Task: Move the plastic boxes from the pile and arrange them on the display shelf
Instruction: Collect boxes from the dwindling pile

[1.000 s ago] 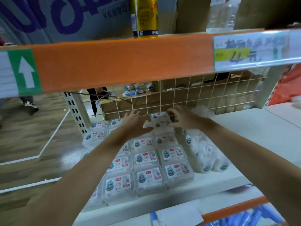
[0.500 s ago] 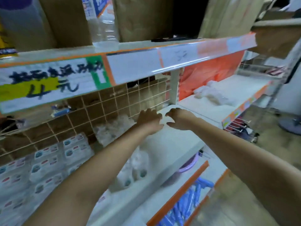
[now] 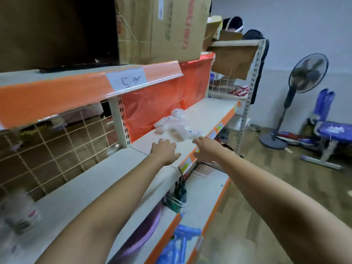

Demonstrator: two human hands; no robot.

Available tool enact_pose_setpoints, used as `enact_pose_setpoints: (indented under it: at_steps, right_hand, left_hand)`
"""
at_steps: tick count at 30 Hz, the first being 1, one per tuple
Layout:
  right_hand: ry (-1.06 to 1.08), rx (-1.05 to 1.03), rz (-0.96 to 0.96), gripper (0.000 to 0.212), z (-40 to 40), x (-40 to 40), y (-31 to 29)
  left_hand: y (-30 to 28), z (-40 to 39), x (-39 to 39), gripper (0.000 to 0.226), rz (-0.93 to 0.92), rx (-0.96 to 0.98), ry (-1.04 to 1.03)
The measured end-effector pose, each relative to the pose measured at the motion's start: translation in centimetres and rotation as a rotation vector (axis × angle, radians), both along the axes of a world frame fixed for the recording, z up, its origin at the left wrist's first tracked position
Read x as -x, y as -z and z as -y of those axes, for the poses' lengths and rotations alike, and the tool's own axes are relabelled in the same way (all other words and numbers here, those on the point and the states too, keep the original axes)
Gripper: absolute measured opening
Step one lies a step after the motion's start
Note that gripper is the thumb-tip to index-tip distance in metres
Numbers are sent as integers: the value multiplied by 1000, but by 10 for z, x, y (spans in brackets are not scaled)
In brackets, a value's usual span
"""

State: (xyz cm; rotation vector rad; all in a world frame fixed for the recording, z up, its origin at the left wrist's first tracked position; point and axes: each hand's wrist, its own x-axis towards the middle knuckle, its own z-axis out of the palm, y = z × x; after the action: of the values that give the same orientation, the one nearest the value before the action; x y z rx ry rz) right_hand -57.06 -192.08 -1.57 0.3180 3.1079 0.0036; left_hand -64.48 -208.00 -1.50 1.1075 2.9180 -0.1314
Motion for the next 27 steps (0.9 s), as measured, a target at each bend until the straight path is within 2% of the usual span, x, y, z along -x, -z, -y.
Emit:
enact_pose_setpoints:
  at_steps: [7, 14, 19, 27]
  right_hand:
    - [50, 80, -4, 62, -73, 30, 39]
    - [29, 122, -14, 58, -125, 98, 48]
    - [-9, 218, 28, 67, -149, 158, 60]
    - [-35, 427, -30, 71, -176, 194, 92]
  left_hand:
    - [14, -69, 41, 52, 59, -62, -54]
    - [30, -119, 107, 54, 186, -323, -220]
    - [53, -148, 128, 68, 257, -562, -335]
    - [84, -166, 137, 54, 324, -811, -465]
